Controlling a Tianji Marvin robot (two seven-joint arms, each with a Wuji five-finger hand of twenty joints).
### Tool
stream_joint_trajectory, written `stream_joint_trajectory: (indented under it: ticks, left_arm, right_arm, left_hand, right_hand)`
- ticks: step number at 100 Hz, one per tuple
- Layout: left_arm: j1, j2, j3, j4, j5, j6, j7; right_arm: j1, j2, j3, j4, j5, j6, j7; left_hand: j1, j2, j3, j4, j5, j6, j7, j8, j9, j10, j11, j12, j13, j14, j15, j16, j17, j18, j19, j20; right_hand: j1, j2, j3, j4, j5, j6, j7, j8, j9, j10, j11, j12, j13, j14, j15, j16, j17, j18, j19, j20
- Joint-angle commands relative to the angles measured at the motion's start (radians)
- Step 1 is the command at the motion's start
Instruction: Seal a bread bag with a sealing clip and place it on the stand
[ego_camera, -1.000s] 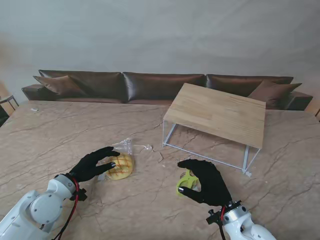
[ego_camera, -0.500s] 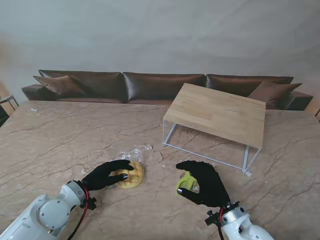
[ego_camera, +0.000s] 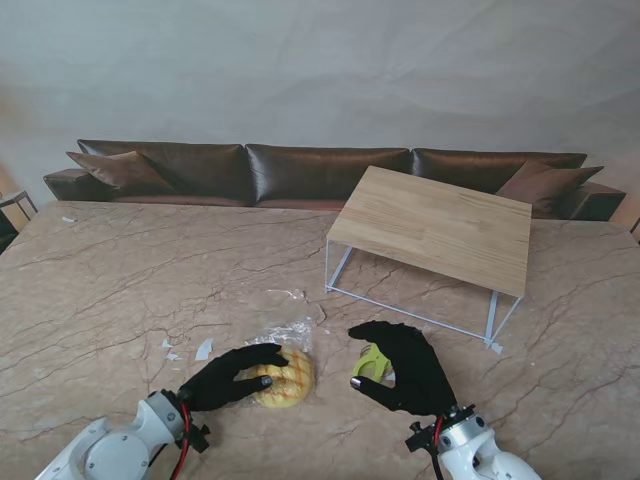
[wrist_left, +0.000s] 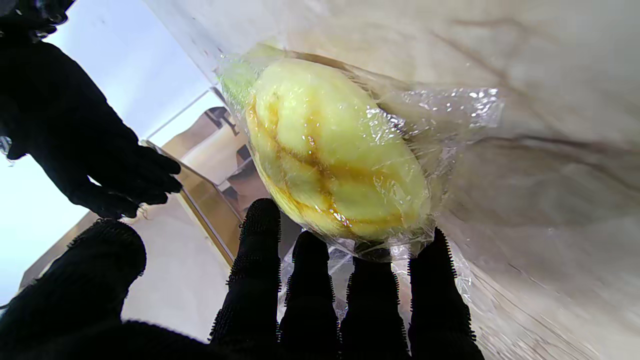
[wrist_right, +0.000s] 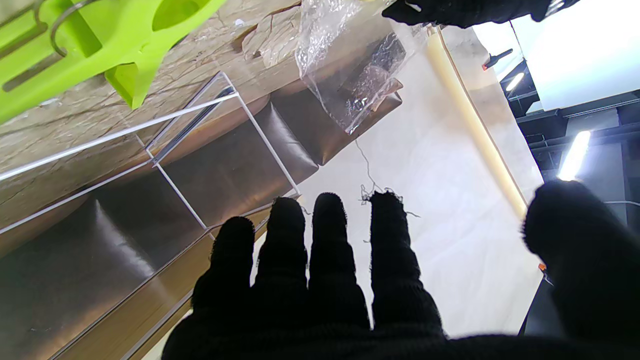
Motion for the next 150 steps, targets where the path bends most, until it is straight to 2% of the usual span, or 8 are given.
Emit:
stream_joint_trajectory:
  ticks: [1, 38, 49, 64, 83, 90, 98, 150]
  left_arm:
    - [0.013, -0.014, 0.012, -0.014, -0.005, -0.013, 0.0]
    - [0.061, -0.043, -0.056, -0.128, 0.101, -0.027, 0.161]
    - [0.068, -0.052, -0.097, -0.161, 0.145, 0.023, 0.217]
    - [0.046, -0.068, -0.123, -0.148, 0.166, 0.089, 0.288]
    - [0.0, -0.049, -0.141, -0.132, 0.143, 0.228, 0.166]
    - [-0.036, -0.044, -0.125, -0.106, 0.095, 0.277, 0.107]
    - [-0.08, -0.04, -0.096, -0.068, 0.036, 0.327, 0.048]
    - [-0.247, -0.05, 0.088, 0.126, -0.093, 0.384, -0.033]
  right_arm:
    - [0.001, -0.004, -0.002, -0.003, -0.005, -0.003, -0.002]
    - [-0.01, -0.008, 0.011, 0.001, 0.002, -0.007, -0.016]
    - [-0.014, -0.009, 0.016, 0.0, 0.003, -0.008, -0.022]
    - [-0.016, -0.009, 0.02, 0.0, 0.006, -0.01, -0.018]
    - [-0.013, -0.01, 0.018, 0.002, 0.013, -0.011, -0.011]
    - [-0.01, -0.009, 0.015, 0.003, 0.012, -0.011, -0.012]
    - [-0.008, -0.01, 0.013, 0.005, 0.013, -0.011, -0.012]
    - [0.009, -0.009, 0.001, 0.019, 0.024, -0.007, 0.004]
  left_hand:
    - [-0.021, 0.039, -0.002, -0.003, -0.011, 0.002, -0.021, -0.015, -0.024, -0.008, 0.003, 0.002, 0.019, -0.009, 0.026, 0.018, 0.003, -0.047, 0.028, 0.003]
    - [-0.015, -0.035, 0.134, -0.009, 0.003, -0.052, 0.05, 0.022, 0.007, -0.035, 0.022, 0.012, 0.026, -0.021, 0.032, 0.03, -0.039, -0.032, 0.016, 0.021]
    - [0.007, -0.124, 0.235, -0.078, -0.037, -0.024, 0.057, 0.028, 0.029, -0.026, 0.046, 0.027, 0.041, -0.013, 0.059, 0.064, -0.035, -0.038, 0.034, 0.049]
    - [0.023, -0.334, 0.416, -0.189, -0.186, 0.115, -0.052, -0.03, -0.064, 0.022, 0.068, 0.058, -0.018, -0.01, 0.073, 0.119, -0.089, -0.036, 0.021, 0.086]
    - [0.018, -0.465, 0.459, -0.242, -0.392, 0.252, -0.316, -0.18, -0.26, 0.062, -0.056, 0.067, -0.267, -0.021, 0.019, 0.158, -0.151, -0.105, -0.359, 0.029]
    - [0.016, -0.503, 0.495, -0.26, -0.405, 0.28, -0.342, -0.178, -0.275, 0.08, -0.088, 0.117, -0.304, -0.012, 0.005, 0.162, -0.163, -0.114, -0.48, 0.1]
    - [0.015, -0.528, 0.5, -0.264, -0.39, 0.29, -0.328, -0.149, -0.27, 0.092, -0.074, 0.149, -0.325, -0.003, -0.005, 0.16, -0.167, -0.115, -0.565, 0.174]
    - [0.003, -0.584, 0.533, -0.284, -0.256, 0.242, -0.122, 0.013, -0.162, 0.081, 0.109, 0.234, -0.29, 0.02, 0.009, 0.19, -0.167, -0.083, -0.587, 0.185]
  right_hand:
    - [0.011, -0.001, 0.025, -0.013, -0.015, -0.019, 0.006, -0.003, -0.011, -0.003, 0.0, 0.005, 0.001, -0.023, -0.009, 0.003, -0.014, -0.027, -0.018, 0.002]
    - [0.01, -0.002, 0.028, -0.014, -0.013, -0.02, 0.006, -0.003, -0.01, -0.003, -0.001, 0.004, 0.0, -0.023, -0.008, 0.002, -0.016, -0.038, -0.018, -0.003]
    - [0.011, -0.002, 0.028, -0.014, -0.012, -0.018, 0.005, -0.003, -0.009, -0.003, -0.001, 0.004, 0.001, -0.024, -0.007, 0.002, -0.015, -0.038, -0.016, -0.004]
    - [0.011, -0.002, 0.027, -0.014, -0.012, -0.021, 0.005, -0.003, -0.007, -0.004, -0.002, 0.004, 0.002, -0.025, -0.007, 0.001, -0.016, -0.033, -0.014, -0.005]
    - [0.011, -0.002, 0.027, -0.014, -0.011, -0.018, 0.004, -0.003, -0.007, -0.005, -0.003, 0.003, 0.002, -0.025, -0.008, 0.001, -0.017, -0.026, -0.012, -0.005]
    - [0.011, -0.001, 0.027, -0.014, -0.012, -0.019, 0.003, -0.003, -0.005, -0.005, -0.003, 0.003, 0.003, -0.026, -0.008, 0.001, -0.017, -0.023, -0.012, -0.005]
    - [0.011, -0.002, 0.028, -0.014, -0.009, -0.019, 0.003, -0.003, -0.005, -0.005, -0.003, 0.003, 0.002, -0.026, -0.009, 0.001, -0.017, -0.02, -0.012, -0.005]
    - [0.02, -0.004, 0.047, -0.014, 0.006, -0.03, 0.01, 0.002, 0.001, -0.006, 0.0, 0.005, 0.007, -0.024, -0.008, 0.003, -0.016, -0.01, -0.013, 0.0]
